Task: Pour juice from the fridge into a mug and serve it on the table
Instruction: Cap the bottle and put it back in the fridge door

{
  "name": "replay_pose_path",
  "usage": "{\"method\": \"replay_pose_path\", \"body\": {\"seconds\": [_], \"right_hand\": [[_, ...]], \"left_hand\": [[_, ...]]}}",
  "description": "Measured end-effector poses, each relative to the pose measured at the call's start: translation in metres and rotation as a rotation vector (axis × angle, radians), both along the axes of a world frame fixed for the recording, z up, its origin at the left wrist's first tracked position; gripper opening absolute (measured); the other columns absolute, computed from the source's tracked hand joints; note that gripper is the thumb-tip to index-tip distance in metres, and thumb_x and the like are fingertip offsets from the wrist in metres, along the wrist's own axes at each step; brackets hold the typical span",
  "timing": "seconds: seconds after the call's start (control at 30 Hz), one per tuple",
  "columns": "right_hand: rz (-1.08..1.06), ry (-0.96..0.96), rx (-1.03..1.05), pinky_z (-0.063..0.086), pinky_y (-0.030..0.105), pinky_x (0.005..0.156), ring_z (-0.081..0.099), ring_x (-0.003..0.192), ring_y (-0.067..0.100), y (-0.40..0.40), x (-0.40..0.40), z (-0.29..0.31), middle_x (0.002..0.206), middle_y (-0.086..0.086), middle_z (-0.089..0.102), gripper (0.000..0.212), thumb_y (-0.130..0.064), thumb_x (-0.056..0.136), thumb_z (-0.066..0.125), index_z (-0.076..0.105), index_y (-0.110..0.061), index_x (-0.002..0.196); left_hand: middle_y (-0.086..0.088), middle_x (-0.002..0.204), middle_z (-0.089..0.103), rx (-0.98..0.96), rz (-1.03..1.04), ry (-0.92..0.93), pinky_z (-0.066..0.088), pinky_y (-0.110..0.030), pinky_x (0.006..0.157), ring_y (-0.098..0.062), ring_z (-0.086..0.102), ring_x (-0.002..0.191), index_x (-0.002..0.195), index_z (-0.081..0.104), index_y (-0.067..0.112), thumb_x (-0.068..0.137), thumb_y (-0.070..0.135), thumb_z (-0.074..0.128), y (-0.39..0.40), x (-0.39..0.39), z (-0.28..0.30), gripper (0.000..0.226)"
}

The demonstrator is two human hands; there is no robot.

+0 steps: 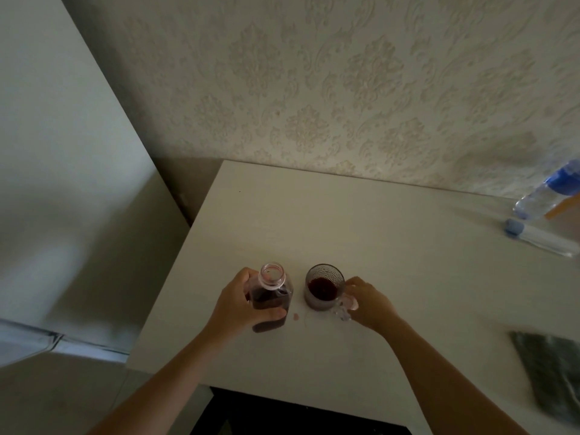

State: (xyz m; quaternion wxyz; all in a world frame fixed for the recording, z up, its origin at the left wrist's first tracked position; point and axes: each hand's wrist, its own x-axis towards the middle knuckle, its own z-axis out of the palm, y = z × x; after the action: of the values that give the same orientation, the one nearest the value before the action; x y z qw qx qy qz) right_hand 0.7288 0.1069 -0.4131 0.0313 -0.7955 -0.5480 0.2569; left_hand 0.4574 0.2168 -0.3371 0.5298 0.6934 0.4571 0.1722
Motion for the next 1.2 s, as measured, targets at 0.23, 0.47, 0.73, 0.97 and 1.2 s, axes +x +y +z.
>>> {"method": "replay_pose_path", "body": {"seconds": [0.23,0.47,0.73,0.97,1.2], "right_hand": [[-0.281,-0.083,0.191,0.049,0.034,0.075,0.06,0.094,0.028,-0.004,-0.012,0.01,0.107,0.009,0.059,0.029,-0.007,0.077,0.059,0.059,-0.013,0.105],[-0.692,0.794,0.813,0.054,0.021,0.067,0.066,0.077,0.017,0.005,-0.021,0.141,0.086,0.01,0.068,0.024,-0.004,0.076,0.073,0.06,-0.013,0.094],[-0.257,1.309,0.852,0.054,0.031,0.084,0.065,0.102,0.025,0.002,-0.072,0.26,0.113,0.017,0.067,0.024,0.002,0.078,0.064,0.054,-0.006,0.098],[-0.067,1.087,0.697,0.051,0.029,0.09,0.06,0.113,0.013,-0.009,-0.073,0.291,0.119,0.003,0.068,0.031,0.0,0.079,0.066,0.065,0.0,0.11],[0.11,1.072,0.634,0.047,0.029,0.099,0.053,0.124,0.012,-0.012,-0.068,0.31,0.12,0.003,0.067,0.034,0.006,0.076,0.066,0.07,-0.011,0.105]], "left_hand": [[0.003,0.092,0.071,0.022,-0.006,-0.014,0.055,-0.034,0.074,-0.016,0.067,0.087,0.092,0.056,0.026,0.039,0.043,0.085,-0.005,0.005,0.007,0.063],[0.007,0.093,0.069,0.107,-0.094,-0.018,0.054,-0.025,0.074,-0.011,0.067,0.086,0.091,0.053,0.027,0.041,0.048,0.084,-0.007,0.02,0.049,0.062],[0.014,0.094,0.066,0.309,-0.206,0.028,0.052,-0.019,0.078,-0.003,0.064,0.086,0.095,0.051,0.03,0.049,0.052,0.084,-0.013,0.047,0.12,0.061],[0.014,0.097,0.07,0.323,-0.313,-0.036,0.056,-0.025,0.086,-0.001,0.067,0.091,0.101,0.058,0.031,0.049,0.051,0.086,-0.016,0.048,0.158,0.063],[0.004,0.1,0.075,0.196,-0.379,-0.144,0.058,-0.03,0.084,-0.008,0.071,0.094,0.105,0.063,0.018,0.053,0.024,0.092,-0.014,0.036,0.175,0.06]]}}
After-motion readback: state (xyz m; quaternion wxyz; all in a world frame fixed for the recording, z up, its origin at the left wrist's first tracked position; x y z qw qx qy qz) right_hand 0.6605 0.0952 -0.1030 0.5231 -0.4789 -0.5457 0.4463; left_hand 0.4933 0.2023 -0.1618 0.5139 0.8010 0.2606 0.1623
